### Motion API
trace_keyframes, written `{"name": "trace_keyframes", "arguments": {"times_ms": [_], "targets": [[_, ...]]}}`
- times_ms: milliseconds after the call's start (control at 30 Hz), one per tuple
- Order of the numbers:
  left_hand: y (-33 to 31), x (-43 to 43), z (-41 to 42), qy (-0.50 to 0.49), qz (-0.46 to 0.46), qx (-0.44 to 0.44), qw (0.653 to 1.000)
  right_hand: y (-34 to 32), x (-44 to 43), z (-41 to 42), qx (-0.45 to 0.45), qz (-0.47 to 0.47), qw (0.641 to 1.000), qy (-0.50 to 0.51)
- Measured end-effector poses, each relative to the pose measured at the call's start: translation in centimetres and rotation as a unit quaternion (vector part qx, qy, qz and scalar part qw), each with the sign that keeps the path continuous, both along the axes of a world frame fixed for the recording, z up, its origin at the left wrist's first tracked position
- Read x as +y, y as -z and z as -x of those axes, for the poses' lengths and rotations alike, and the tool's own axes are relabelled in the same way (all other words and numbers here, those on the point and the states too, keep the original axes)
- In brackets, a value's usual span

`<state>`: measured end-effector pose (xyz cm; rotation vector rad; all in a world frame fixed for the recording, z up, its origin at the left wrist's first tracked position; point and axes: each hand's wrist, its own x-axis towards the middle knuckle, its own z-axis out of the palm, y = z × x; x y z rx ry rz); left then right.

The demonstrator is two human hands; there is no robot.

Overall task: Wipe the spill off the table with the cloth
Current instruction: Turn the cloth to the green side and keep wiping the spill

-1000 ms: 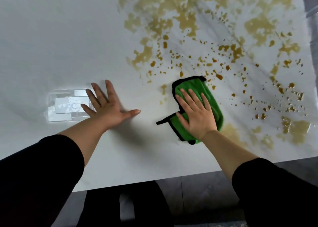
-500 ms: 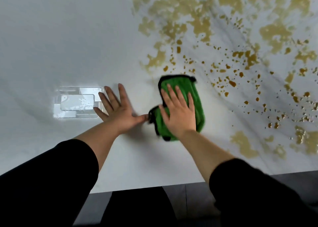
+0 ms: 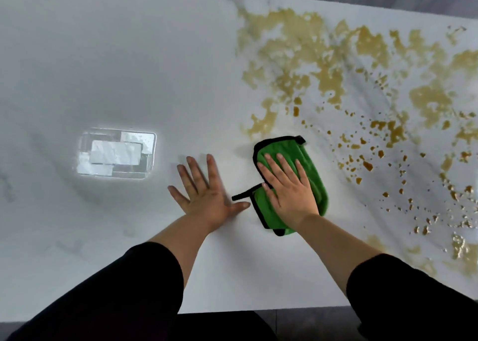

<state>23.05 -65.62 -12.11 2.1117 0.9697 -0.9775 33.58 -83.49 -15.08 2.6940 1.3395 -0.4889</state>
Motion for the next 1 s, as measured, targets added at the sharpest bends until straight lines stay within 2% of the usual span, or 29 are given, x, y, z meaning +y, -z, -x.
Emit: {"name": "trace_keyframes", "arguments": {"times_ms": [233, 400, 567, 700, 900, 1000], "targets": [[0.2, 0.1, 0.3, 0.007, -0.005, 0.003, 1.0, 0.3, 9.0, -6.7, -0.005, -0.028, 1.0, 0.013], [0.1, 0.1, 0.2, 0.01, -0.008, 0.011, 1.0, 0.1, 7.7, -5.0, 0.011, -0.045, 0.999, 0.027], [-0.1, 0.0, 0.2, 0.004, -0.014, 0.013, 1.0, -0.1, 3.3, -1.2, 0.017, -0.028, 0.997, -0.065], [0.0, 0.2, 0.1, 0.001, -0.009, 0.011, 1.0, -0.1, 6.0, -4.0, 0.03, -0.012, 0.994, -0.106], [0.1, 0.1, 0.1, 0.004, 0.002, -0.01, 1.0, -0.2, 14.5, -13.2, 0.011, -0.043, 0.999, 0.0], [-0.2, 0.1, -0.3, 0.009, -0.002, -0.009, 1.0, -0.4, 14.4, -13.1, 0.005, -0.061, 0.998, 0.006]]}}
